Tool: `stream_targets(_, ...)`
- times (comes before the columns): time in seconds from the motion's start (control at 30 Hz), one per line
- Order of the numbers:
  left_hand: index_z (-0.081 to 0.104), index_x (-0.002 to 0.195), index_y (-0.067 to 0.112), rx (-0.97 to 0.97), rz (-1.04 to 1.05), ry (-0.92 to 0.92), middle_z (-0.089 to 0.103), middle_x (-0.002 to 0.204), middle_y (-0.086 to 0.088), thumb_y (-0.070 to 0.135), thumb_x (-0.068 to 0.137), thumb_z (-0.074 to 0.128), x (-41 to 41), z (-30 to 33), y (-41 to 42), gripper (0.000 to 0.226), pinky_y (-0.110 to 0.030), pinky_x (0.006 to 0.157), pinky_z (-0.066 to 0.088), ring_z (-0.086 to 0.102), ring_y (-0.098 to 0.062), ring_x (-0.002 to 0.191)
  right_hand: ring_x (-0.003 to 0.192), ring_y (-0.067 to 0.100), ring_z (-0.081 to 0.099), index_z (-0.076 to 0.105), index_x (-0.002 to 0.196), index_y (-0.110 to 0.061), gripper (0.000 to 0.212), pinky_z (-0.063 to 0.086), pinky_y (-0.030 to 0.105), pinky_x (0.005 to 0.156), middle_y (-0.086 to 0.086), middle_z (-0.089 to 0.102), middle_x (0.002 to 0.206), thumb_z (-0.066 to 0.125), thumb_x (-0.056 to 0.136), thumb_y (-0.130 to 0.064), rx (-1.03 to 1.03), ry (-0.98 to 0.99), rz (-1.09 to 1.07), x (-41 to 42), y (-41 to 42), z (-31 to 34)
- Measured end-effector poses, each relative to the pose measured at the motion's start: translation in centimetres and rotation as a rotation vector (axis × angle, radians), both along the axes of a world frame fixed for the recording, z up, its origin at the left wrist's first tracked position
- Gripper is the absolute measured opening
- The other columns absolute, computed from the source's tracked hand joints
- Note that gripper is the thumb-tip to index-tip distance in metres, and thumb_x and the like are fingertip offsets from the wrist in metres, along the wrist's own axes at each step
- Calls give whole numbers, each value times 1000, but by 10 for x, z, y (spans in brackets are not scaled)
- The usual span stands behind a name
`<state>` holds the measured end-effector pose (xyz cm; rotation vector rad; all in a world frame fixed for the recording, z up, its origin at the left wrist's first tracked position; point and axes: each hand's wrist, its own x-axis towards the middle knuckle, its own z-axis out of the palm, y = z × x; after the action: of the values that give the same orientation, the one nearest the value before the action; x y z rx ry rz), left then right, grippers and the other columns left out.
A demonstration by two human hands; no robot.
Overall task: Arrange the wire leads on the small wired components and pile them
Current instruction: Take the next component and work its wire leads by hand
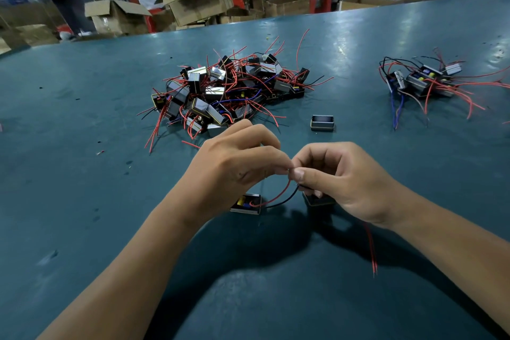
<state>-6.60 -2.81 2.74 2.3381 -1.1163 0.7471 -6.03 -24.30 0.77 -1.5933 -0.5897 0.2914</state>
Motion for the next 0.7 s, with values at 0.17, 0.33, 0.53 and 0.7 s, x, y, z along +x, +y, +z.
stream_targets(0.17, 77, 91, 10, 23, -4, 10, 61, 90, -2, 20, 95, 68, 0, 1, -2, 14, -41, 66, 46, 53, -22, 80, 55, 5, 53, 65, 80, -15, 15, 42, 16, 53, -8, 60, 60, 64, 91, -5, -13, -18, 3, 0, 1, 0)
stream_targets(0.33, 68, 90, 12, -41, 19, 269, 55, 92, 4, 19, 95, 67, -5, 1, -6, 9, -18, 73, 39, 49, -2, 81, 55, 4, 50, 67, 80, -14, 11, 41, 17, 52, -8, 61, 60, 70, 89, -10, -33, -87, -46, -1, 2, -3)
stream_targets(0.53, 61, 80, 19, -221, 200, 503, 52, 69, 17, 19, 97, 65, -11, -3, -20, 17, -12, 59, 34, 46, -3, 62, 53, 1, 48, 67, 76, -22, 11, 40, 17, 53, -11, 60, 59, 66, 83, -30, -161, -262, -235, -2, 4, -7)
stream_targets(0.7, 63, 72, 16, -371, 325, 734, 46, 48, 18, 20, 94, 64, -9, -13, -31, 22, -14, 45, 29, 37, -2, 44, 51, 0, 45, 65, 73, -24, 12, 37, 15, 50, -12, 58, 57, 64, 82, -32, -242, -321, -286, -3, 6, -9)
